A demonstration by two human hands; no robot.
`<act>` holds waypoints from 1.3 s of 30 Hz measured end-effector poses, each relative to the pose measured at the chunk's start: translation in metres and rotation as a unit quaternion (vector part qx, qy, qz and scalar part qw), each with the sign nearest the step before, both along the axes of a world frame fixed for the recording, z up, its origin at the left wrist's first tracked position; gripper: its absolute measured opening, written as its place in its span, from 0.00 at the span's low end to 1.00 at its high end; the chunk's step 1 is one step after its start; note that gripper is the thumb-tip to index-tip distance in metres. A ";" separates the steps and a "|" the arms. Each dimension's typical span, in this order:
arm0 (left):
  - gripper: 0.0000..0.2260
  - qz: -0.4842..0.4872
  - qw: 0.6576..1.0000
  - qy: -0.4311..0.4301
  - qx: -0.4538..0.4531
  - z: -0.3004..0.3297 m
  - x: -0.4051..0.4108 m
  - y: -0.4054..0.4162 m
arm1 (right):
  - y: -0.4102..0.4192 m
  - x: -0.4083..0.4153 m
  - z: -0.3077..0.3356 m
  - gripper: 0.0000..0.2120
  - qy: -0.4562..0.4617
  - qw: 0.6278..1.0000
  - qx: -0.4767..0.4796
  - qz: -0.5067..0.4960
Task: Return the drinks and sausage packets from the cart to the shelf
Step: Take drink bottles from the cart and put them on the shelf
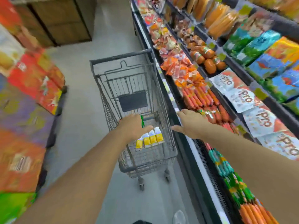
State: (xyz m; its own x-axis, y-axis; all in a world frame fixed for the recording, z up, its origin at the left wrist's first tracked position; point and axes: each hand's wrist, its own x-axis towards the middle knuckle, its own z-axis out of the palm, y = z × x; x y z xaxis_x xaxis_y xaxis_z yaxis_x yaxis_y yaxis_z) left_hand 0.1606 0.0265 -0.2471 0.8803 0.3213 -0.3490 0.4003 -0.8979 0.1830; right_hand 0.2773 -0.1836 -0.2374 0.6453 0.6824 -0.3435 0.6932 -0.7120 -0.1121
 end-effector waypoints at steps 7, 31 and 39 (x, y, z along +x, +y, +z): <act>0.42 0.037 0.998 0.033 -0.032 -0.057 -0.004 0.072 | 0.092 0.007 -0.056 0.33 0.024 0.999 -0.011 0.041; 0.32 0.150 0.957 0.132 -0.211 -0.339 0.083 0.133 | 0.212 0.094 -0.318 0.35 0.160 0.978 -0.110 -0.076; 0.30 0.245 0.932 0.143 -0.227 -0.436 0.107 0.124 | 0.216 0.132 -0.426 0.26 0.173 0.969 -0.131 -0.118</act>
State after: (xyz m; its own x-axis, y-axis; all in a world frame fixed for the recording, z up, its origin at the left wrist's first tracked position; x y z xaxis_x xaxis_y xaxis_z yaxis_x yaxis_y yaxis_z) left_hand 0.2676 0.1509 -0.6831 0.5168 0.4219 -0.7449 0.8323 -0.4514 0.3217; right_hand 0.4098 0.0327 -0.6630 0.5878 0.3890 -0.7093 0.4603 -0.8819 -0.1022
